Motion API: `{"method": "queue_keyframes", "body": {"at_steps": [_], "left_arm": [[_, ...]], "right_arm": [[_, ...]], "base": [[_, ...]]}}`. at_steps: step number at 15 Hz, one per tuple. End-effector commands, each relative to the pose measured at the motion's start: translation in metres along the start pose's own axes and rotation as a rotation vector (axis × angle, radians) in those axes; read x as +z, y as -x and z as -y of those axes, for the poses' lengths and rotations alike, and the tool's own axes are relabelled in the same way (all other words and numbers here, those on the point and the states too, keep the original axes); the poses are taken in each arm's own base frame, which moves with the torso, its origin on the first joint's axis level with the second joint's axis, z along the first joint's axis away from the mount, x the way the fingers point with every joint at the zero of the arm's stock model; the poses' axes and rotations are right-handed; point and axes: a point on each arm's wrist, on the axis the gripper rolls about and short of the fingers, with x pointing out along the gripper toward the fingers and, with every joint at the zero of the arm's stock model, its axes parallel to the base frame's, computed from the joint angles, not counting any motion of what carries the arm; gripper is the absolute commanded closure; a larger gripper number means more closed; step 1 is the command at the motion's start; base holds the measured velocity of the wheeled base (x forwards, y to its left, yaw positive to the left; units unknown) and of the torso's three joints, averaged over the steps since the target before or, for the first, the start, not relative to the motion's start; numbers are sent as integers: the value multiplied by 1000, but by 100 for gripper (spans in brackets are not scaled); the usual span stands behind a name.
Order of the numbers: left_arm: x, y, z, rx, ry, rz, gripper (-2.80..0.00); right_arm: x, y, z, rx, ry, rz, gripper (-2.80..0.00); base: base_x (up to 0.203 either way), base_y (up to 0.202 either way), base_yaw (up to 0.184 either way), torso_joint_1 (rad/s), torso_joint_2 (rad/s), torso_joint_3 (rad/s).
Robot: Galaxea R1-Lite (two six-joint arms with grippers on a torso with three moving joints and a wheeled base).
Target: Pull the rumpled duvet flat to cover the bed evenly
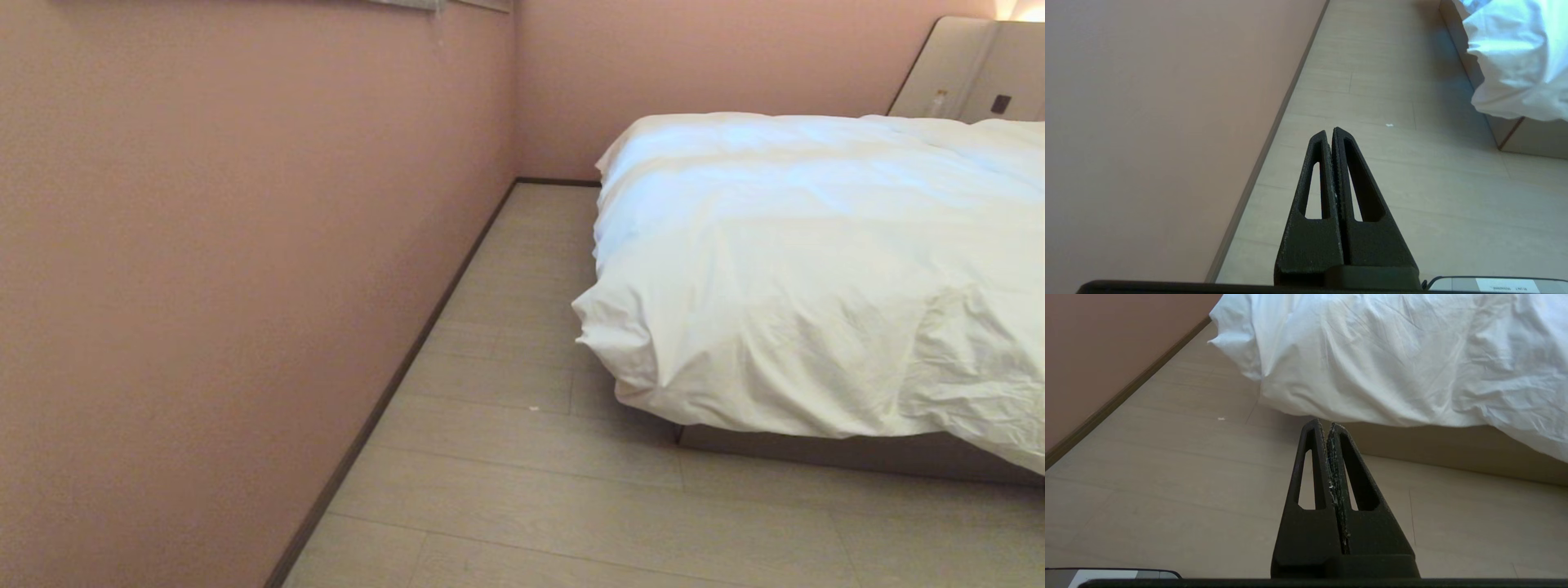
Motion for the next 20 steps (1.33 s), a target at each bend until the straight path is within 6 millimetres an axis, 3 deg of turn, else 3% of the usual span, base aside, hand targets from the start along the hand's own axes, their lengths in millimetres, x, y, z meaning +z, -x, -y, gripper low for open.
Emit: {"method": "queue_keyframes", "body": {"at_steps": [1, 20], "left_arm": [[0, 0, 0, -1, 0, 0, 0], [0, 0, 0, -1, 0, 0, 0]], "right_arm": [[0, 0, 0, 1, 0, 1, 0], [0, 0, 0, -1, 1, 1, 0]], "base": [[-176, 0, 0, 3, 2, 11], [-6, 0, 0, 0, 0, 0]]}}
